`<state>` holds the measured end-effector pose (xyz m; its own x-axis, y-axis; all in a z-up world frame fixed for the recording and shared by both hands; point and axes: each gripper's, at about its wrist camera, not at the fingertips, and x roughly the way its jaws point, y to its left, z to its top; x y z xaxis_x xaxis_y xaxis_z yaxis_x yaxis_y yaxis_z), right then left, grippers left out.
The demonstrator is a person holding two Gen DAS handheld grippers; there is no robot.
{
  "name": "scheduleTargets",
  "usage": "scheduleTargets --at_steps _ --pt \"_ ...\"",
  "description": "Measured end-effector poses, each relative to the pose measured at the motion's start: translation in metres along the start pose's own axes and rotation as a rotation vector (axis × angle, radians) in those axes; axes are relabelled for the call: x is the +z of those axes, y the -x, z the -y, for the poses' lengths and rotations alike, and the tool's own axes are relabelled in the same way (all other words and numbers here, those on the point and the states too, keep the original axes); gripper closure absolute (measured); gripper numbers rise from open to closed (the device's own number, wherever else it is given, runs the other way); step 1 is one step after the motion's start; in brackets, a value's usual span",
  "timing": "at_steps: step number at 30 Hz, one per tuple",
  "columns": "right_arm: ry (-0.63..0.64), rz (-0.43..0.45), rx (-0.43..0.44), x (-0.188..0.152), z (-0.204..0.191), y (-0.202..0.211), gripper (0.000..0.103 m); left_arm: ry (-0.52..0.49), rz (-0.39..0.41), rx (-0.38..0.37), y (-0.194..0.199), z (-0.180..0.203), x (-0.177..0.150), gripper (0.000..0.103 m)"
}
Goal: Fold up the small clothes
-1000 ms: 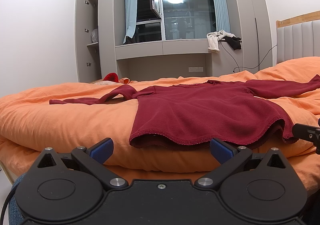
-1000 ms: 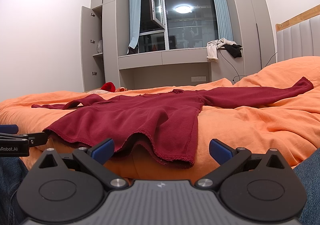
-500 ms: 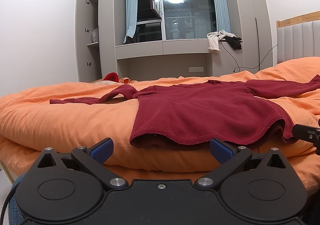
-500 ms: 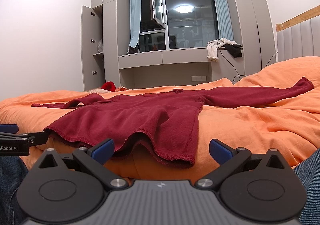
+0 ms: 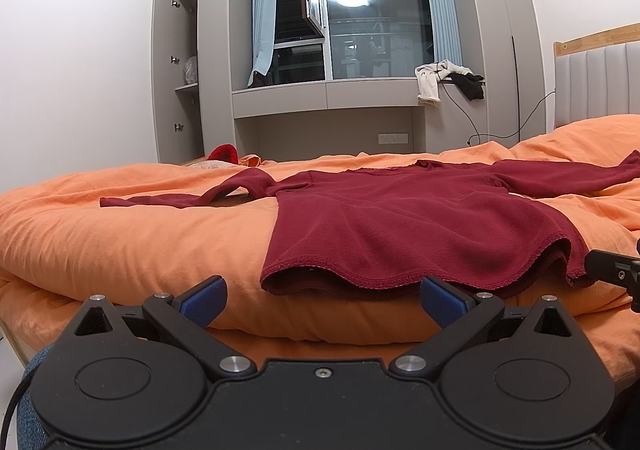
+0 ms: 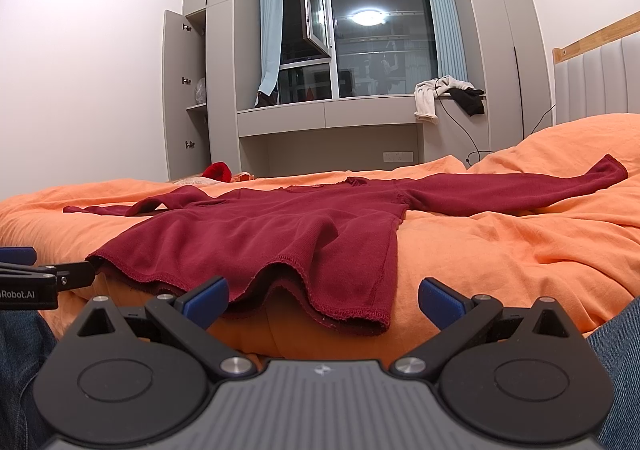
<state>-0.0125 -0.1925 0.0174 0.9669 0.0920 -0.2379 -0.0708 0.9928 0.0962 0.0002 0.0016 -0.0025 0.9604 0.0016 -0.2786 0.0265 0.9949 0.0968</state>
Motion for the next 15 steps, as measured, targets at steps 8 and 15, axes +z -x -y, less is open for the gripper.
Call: scheduleTargets --at_steps 8,15 --pt "-0.007 -0.024 -0.001 0.0 0.001 -0.004 0.0 0.015 -0.027 -0.003 -0.003 -0.002 0.003 0.0" --pt "-0.135 -0.157 0.015 0.044 0.015 -0.026 0.0 0.11 -0.105 0.006 -0.037 -0.013 0.04 0.0"
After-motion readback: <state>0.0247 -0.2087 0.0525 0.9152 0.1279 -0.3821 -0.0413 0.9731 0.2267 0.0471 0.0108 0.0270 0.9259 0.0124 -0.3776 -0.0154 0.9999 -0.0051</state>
